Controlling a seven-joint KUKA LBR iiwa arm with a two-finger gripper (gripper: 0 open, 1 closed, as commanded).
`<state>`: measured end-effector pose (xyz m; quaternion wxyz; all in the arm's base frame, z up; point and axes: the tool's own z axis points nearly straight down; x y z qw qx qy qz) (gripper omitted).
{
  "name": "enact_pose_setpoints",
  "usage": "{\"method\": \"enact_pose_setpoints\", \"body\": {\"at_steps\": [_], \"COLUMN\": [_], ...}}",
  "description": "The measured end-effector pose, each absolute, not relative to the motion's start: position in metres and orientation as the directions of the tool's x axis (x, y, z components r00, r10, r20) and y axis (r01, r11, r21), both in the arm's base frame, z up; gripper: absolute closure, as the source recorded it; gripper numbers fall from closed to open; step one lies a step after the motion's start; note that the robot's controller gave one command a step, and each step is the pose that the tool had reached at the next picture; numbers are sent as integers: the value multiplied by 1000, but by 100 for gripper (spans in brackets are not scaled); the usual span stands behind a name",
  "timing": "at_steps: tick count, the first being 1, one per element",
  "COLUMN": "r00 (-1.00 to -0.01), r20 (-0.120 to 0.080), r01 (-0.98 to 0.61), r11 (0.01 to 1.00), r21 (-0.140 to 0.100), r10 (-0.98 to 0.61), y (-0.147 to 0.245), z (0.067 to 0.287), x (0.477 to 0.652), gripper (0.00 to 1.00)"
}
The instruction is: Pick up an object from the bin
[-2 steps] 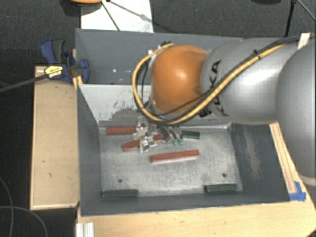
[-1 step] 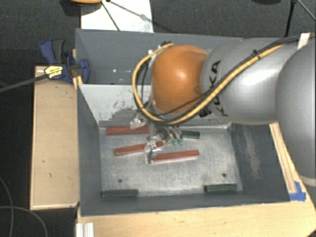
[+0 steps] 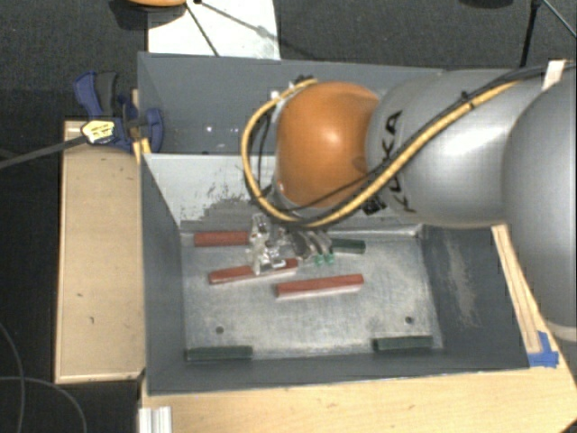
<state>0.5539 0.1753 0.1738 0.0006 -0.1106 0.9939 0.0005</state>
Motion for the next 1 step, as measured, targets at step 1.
{"method": "enact_pose_setpoints", "body": {"at_steps": [1], "r00": [-976], "r20": [-1], "r01": [-219], "r11": [976], "r21": [1], "r10": [-219], "y": [175], "z": [174], "x": [554], "gripper": [100]}}
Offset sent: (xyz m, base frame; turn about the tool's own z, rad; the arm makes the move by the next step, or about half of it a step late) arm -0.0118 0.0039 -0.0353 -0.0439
